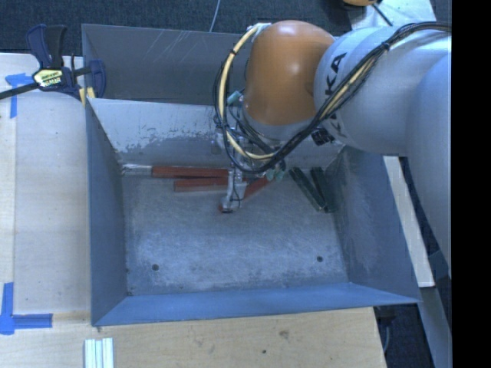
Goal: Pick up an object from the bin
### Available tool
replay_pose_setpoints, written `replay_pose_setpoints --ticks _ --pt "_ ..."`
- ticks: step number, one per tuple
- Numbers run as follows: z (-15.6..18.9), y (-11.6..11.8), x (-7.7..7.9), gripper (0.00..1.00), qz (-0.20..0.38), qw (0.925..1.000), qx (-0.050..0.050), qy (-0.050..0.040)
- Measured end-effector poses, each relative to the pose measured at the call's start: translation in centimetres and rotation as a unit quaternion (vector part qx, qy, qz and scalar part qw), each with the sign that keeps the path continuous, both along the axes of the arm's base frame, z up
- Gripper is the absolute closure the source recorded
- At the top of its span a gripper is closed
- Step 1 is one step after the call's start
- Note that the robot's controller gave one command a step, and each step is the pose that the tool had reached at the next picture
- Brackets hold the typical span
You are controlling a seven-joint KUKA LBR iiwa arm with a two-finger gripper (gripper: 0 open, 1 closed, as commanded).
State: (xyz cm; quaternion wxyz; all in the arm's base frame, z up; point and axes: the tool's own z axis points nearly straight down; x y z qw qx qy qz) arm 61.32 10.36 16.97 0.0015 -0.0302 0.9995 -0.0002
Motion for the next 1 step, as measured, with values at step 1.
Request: replay_pose_setpoints --ticks 1 --pt "0.04 0.06 0.02 0.00 0.000 1.0000 0.000 -0.0005"
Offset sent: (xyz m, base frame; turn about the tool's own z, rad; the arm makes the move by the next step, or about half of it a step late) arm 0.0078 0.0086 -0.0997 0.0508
